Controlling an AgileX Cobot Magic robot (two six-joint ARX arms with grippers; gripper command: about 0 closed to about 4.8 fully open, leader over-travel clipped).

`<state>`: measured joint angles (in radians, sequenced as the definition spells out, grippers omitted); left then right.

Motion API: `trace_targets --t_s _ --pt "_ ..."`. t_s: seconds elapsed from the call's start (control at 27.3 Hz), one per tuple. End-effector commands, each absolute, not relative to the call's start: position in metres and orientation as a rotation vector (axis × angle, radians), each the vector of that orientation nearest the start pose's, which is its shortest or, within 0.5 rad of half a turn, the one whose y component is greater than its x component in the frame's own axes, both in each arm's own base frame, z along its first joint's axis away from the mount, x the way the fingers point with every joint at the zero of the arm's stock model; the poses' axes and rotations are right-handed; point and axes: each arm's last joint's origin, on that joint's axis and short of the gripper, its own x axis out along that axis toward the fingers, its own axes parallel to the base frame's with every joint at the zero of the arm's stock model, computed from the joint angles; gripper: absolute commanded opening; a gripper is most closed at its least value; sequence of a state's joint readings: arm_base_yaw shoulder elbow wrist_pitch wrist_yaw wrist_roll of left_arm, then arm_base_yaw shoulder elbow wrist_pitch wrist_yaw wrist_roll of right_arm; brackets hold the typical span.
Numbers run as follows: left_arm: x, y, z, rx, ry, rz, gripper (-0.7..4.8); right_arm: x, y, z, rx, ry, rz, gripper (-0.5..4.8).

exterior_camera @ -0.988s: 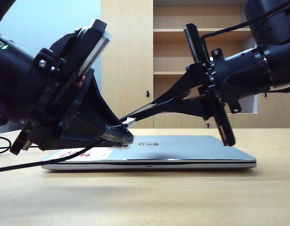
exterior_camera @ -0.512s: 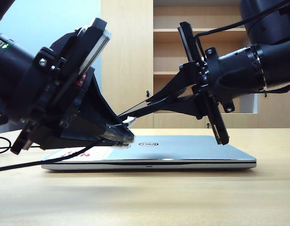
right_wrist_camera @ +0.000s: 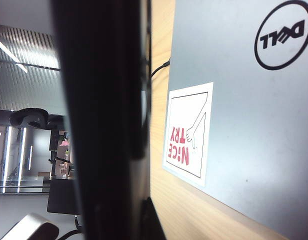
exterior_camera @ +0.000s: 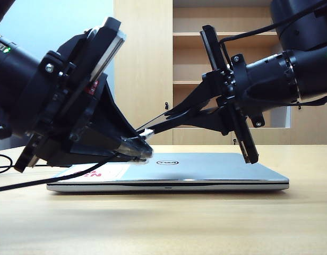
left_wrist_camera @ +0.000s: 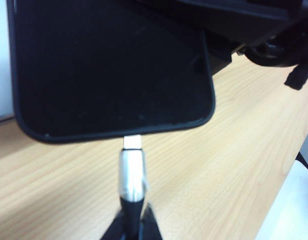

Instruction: Pick up the charging cable and the phone, plug the charging cable into the charging port on the phone, and finally place them back on the table.

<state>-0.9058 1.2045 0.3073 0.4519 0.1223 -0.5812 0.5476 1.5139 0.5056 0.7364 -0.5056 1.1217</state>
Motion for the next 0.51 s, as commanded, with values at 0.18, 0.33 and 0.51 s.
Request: trace_targets --t_s 0.18,0.33,0.51 --pt "0.1288 -0.1705 0.1573 -0.357 0.684 -0.860 -0.06 0.2271 0.1605 0.1746 0.965 0.791 0.863 -0.05" --pt "0.1289 -0.1704 0.1574 -0.357 0.683 -0.859 -0.06 0.2254 0.1628 0.1745 0.948 0.792 0.877 -0.05" --pt "0.1302 -0.1714 0.1611 -0.375 0.645 -0.872 -0.06 0.2250 0.1630 0.1744 0.904 0.778 0.906 -0.05"
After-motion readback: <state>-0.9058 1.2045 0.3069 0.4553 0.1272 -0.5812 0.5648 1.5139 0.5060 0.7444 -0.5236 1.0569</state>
